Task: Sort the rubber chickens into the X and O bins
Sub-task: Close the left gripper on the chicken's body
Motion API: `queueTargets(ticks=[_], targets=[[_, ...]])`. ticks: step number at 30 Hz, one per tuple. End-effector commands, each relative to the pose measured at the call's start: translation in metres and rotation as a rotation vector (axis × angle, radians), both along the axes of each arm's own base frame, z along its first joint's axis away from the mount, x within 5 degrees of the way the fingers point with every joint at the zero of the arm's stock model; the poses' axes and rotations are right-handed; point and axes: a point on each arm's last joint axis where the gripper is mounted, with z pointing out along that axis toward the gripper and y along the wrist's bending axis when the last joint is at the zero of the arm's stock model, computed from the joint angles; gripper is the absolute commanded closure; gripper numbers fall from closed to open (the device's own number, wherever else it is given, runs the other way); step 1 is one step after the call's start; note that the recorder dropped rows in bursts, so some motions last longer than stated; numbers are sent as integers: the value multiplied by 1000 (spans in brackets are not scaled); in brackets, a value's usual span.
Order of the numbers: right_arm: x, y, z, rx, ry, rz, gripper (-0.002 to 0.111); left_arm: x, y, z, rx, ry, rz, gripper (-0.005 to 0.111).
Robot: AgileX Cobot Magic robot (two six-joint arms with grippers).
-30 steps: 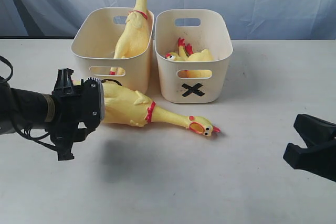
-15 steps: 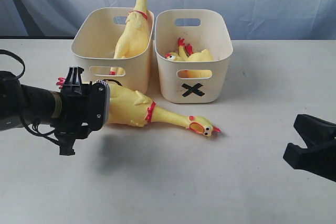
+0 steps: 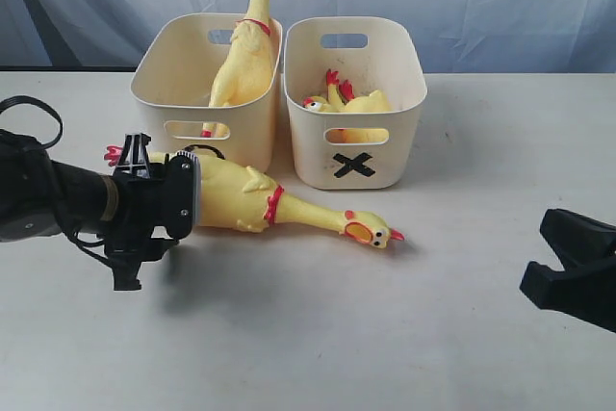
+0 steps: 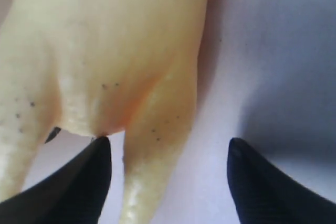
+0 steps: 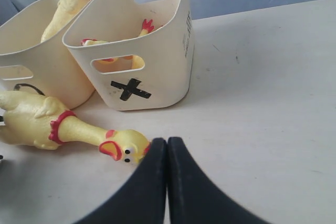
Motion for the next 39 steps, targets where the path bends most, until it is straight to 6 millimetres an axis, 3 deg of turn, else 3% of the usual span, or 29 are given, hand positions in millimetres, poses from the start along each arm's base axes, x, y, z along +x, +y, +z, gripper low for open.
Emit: queueTargets(ticks=[1, 6, 14, 21, 26, 39], targets=[[0, -1, 0, -5, -8, 4, 109, 4, -1, -3, -6, 7, 9, 46], [0, -1, 0, -5, -8, 4, 109, 4, -2, -3, -6, 3, 4, 52], [0, -1, 0, -5, -8, 4, 109, 4, -2, -3, 6, -1, -15, 85], [0, -1, 0, -5, -8, 4, 109, 4, -2, -3, 19, -4, -36, 107], [-1, 0, -1, -4, -6, 8, 109, 2, -5, -1, 19, -11, -47, 107], [-1, 0, -1, -4, -6, 8, 109, -11, -11, 36, 31, -66, -2, 107]])
